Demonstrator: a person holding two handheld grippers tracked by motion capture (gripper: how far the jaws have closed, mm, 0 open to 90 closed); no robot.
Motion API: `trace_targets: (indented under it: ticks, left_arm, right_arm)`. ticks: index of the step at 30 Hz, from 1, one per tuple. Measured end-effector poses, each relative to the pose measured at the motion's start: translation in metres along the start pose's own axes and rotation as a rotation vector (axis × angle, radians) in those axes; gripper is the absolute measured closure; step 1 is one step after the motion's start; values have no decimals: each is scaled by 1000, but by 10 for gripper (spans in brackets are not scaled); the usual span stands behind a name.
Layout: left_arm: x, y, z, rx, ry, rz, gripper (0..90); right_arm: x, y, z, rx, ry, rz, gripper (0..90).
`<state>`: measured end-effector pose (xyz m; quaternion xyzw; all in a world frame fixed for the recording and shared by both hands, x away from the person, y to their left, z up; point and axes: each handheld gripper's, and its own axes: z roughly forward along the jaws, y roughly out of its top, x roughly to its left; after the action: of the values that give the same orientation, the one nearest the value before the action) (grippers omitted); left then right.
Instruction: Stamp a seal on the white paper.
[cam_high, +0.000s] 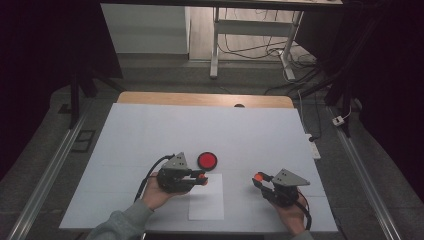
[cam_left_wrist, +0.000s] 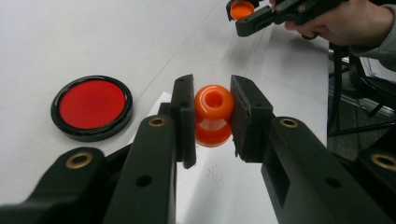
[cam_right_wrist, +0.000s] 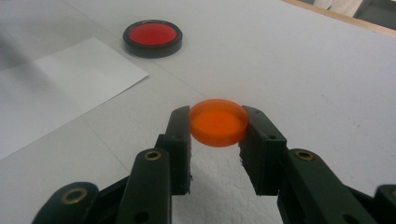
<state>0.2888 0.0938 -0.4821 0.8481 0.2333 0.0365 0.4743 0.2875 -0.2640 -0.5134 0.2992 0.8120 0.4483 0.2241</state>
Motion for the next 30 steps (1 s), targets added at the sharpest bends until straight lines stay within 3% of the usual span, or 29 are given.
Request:
trace_targets:
  ticks: [30]
  left_arm:
    - [-2, -18, 33, 111, 0, 28, 721]
  right_arm:
    - [0, 0, 3, 7, 0, -12, 647]
